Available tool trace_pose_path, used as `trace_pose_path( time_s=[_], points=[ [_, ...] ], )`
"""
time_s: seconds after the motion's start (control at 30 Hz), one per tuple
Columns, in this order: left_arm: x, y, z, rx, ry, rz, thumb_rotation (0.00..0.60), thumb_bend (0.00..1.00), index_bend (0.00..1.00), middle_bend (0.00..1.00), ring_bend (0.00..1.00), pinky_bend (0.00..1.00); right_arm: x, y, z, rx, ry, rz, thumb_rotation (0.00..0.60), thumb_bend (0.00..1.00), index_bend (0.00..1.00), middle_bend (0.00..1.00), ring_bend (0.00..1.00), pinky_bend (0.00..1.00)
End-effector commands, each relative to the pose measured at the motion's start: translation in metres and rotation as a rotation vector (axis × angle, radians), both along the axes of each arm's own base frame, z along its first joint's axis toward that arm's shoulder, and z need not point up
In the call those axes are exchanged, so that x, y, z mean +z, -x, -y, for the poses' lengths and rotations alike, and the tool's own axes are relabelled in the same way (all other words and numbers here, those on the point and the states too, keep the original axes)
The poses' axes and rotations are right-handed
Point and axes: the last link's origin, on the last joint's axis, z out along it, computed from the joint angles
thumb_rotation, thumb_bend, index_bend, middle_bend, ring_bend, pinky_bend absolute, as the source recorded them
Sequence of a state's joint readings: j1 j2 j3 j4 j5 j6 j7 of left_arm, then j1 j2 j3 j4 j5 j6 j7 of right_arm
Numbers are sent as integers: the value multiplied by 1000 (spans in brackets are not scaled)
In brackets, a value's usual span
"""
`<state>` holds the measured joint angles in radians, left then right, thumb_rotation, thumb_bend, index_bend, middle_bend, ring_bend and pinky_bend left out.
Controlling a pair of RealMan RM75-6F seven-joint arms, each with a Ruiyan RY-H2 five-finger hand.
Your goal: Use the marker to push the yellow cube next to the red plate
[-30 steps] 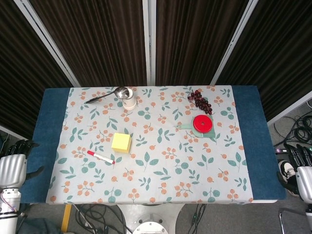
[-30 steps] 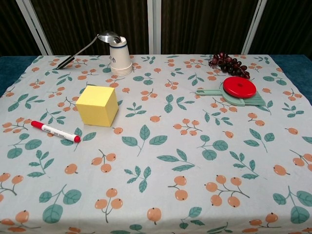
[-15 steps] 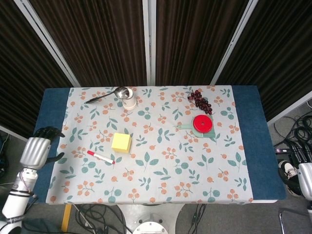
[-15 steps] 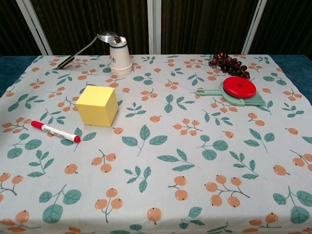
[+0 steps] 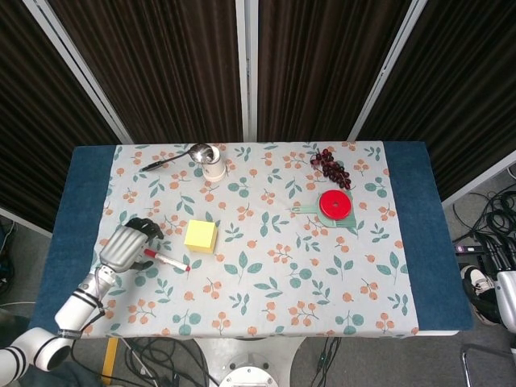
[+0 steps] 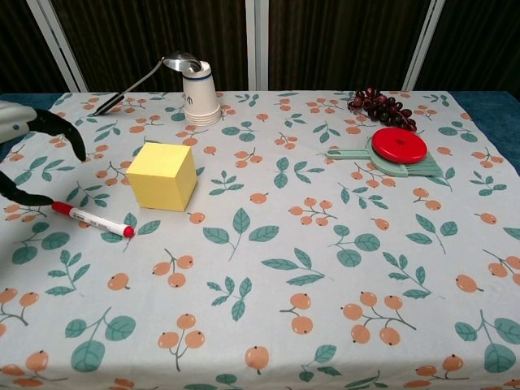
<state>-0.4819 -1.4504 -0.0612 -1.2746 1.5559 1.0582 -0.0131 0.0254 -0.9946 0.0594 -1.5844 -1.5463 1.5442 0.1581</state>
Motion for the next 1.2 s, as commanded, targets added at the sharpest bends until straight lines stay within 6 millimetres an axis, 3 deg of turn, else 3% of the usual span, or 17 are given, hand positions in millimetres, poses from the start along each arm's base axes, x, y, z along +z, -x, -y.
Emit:
trace_pose_path(
  time_s=[0.03, 0.47, 1.2],
  points=[
    [-12, -2, 1, -2, 24, -23, 600, 205, 428, 407, 236, 236, 0, 0, 0, -3, 0, 1, 600, 254, 0, 116, 0, 54],
    [-42, -1, 1, 26, 72, -86, 600, 261, 477, 455, 248, 236, -1, 5, -4, -16, -1, 10, 600, 258, 0, 116, 0, 53],
    [-51, 5, -5, 74, 74, -95, 600, 338, 534, 541, 321, 237, -1, 11, -5, -30, -1, 11, 600, 264, 0, 116, 0, 53]
  ],
)
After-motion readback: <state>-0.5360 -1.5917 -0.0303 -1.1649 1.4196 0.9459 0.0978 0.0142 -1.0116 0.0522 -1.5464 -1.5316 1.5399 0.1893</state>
